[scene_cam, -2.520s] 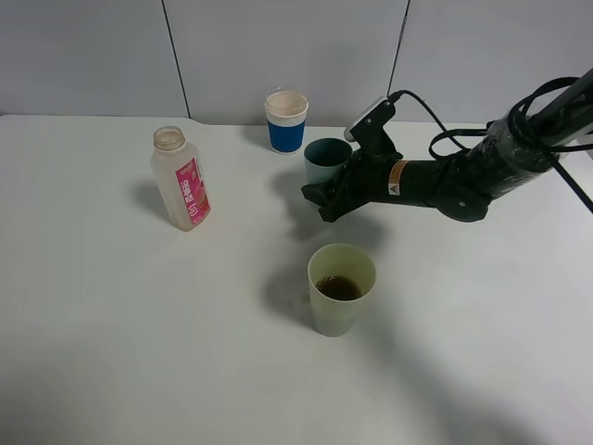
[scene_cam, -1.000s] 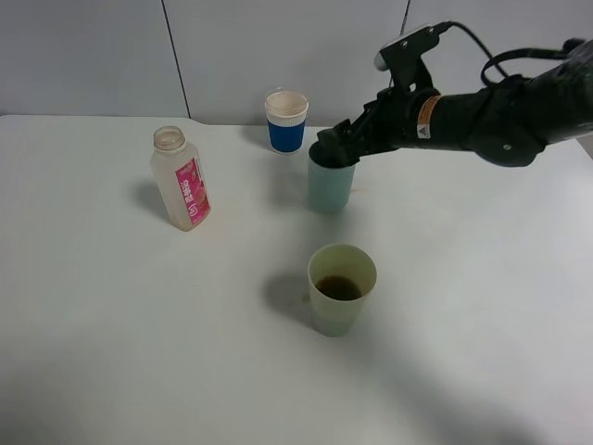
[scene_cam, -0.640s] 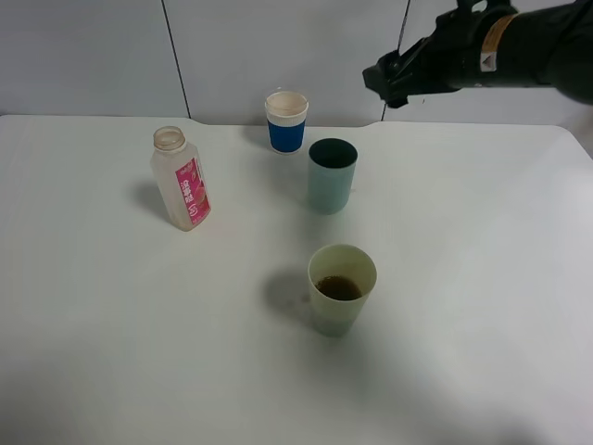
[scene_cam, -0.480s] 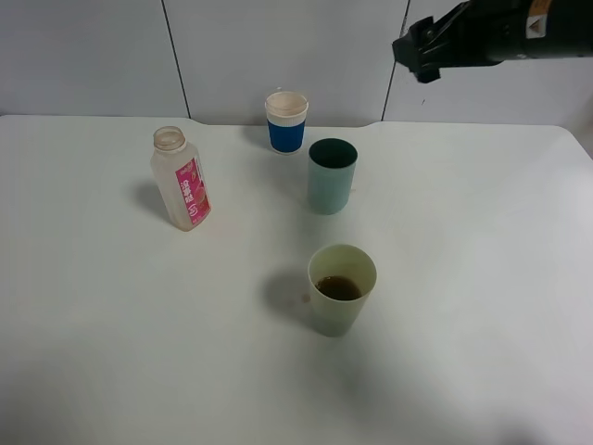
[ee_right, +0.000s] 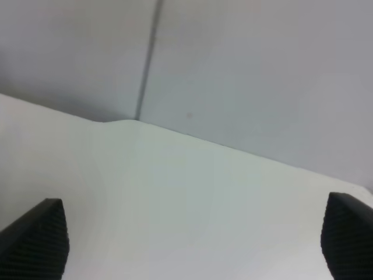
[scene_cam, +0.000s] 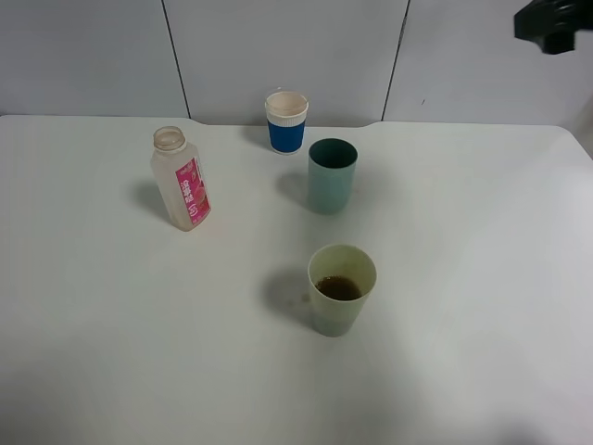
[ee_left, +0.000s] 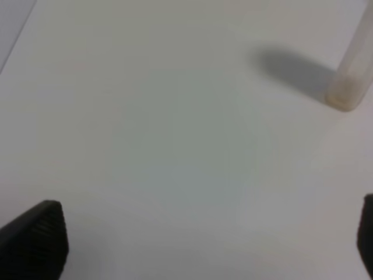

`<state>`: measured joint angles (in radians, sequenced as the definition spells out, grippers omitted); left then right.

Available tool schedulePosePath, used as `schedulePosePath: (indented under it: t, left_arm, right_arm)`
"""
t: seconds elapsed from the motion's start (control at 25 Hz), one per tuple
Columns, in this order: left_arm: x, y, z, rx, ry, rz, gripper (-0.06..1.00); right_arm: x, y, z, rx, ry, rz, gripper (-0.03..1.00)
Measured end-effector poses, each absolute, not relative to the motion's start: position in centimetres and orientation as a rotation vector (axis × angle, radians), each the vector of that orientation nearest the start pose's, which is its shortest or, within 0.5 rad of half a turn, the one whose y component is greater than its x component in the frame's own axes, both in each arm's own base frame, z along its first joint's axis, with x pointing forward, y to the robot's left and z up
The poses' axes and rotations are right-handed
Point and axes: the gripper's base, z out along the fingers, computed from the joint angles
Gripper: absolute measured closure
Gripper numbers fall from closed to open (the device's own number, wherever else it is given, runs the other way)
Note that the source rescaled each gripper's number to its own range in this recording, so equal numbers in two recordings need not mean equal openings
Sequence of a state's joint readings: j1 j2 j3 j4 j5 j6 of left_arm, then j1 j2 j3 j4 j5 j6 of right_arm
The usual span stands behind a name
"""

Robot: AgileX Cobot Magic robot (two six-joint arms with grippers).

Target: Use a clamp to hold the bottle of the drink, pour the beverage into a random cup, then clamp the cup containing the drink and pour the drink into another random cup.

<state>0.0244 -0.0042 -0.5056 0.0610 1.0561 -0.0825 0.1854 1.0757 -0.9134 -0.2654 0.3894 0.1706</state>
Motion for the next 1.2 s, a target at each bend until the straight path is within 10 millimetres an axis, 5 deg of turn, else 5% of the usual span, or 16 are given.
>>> schedulePosePath:
  t: [0.32, 0.6, 0.88, 1.2]
  left_arm:
    - [-0.6, 0.5, 27.9, -0.111, 2.026, 0.036, -0.06]
    - [-0.6, 0.5, 27.9, -0.111, 2.026, 0.036, -0.06]
    - [-0.6, 0.5, 27.9, -0.111, 2.026, 0.036, -0.06]
    - [-0.6, 0.5, 27.9, -0.111, 2.026, 0.036, -0.06]
  right_arm:
    - [16.0, -0.5, 38.7, -0.024, 1.977, -0.117, 0.42]
    - [7.5, -1.1, 40.7, 0.027, 1.859, -0.165, 0.42]
    - [0.4, -1.2, 40.2, 0.061, 1.785, -0.165, 0.42]
    - [-4.2, -1.2, 37.7, 0.078, 1.808, -0.172, 0.43]
